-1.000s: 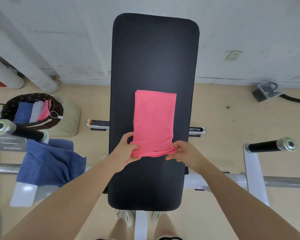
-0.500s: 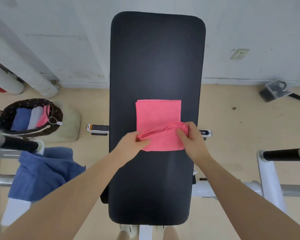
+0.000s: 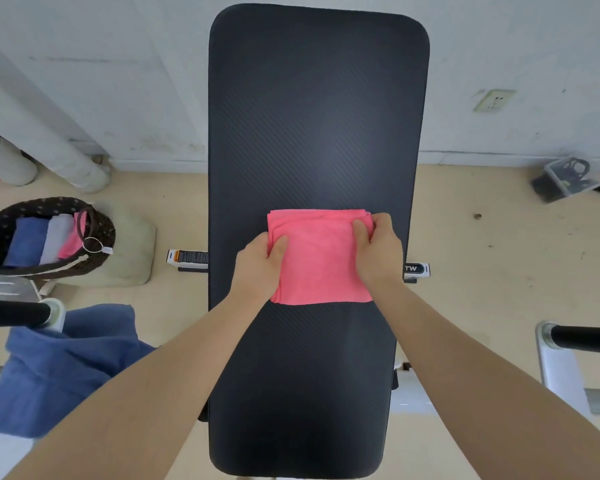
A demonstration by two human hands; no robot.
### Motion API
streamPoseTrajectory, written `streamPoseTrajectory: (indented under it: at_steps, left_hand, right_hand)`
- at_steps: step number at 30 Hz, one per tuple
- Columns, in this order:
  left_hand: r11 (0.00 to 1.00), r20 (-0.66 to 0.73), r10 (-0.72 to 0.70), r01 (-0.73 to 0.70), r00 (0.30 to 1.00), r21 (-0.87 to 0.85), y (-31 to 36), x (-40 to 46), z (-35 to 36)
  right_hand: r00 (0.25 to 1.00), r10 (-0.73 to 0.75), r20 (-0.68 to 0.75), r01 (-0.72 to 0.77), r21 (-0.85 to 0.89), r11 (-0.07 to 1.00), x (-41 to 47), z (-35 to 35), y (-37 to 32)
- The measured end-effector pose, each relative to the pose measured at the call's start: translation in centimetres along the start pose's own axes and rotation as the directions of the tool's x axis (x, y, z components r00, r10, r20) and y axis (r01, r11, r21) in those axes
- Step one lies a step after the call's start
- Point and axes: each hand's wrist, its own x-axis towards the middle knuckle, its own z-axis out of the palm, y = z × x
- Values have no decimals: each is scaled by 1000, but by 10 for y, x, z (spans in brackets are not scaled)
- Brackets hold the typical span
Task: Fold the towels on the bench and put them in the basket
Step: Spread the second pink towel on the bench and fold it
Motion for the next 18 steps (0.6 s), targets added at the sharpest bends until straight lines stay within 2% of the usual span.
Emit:
streamPoseTrajectory:
  at_steps: [6,7,9,10,12,13,14,15,16,17,18]
  left_hand:
    - [974,-173,156,-122,972,193,4,11,1]
    - [946,-230,256,-194,939,260,3,12,0]
    - [780,-258,562,-401,786,480,-1,12,3]
    - [655,-194,700,-510,687,558,-4,11,7]
    - [428,39,832,-685,554,590,-8,7,17]
    - [358,157,830,-727,536,586,-10,5,21]
    - [311,258,797,-736,547,601,-13,5,23]
    - [279,334,748,-729,573,626,-18,6,24]
    - [252,376,715,-719,589,648,-24,8,24]
    - [232,403,693,-715,597,660,-29,9,23]
    - [215,418,684,-712,598,668,-33,10,22]
  right_hand:
    - [998,12,-63,-22,-170,985,6,5,3]
    - [998,8,-64,-21,-201,979,6,6,3]
    - [998,15,-63,-29,-238,971,7,6,3]
    - [997,32,-64,-47,-248,968,7,7,2]
    - [995,72,-72,-86,-220,972,8,8,1]
    - [993,79,-84,-93,-174,980,7,9,0]
    - [992,46,-115,-62,-140,988,3,8,-2]
    - [980,-77,-185,44,-175,984,0,9,-1]
    - [933,-275,-231,203,-292,935,-4,11,1]
    - [847,-489,-209,374,-420,827,-9,14,3]
    - [743,-662,-97,535,-508,675,-14,19,9]
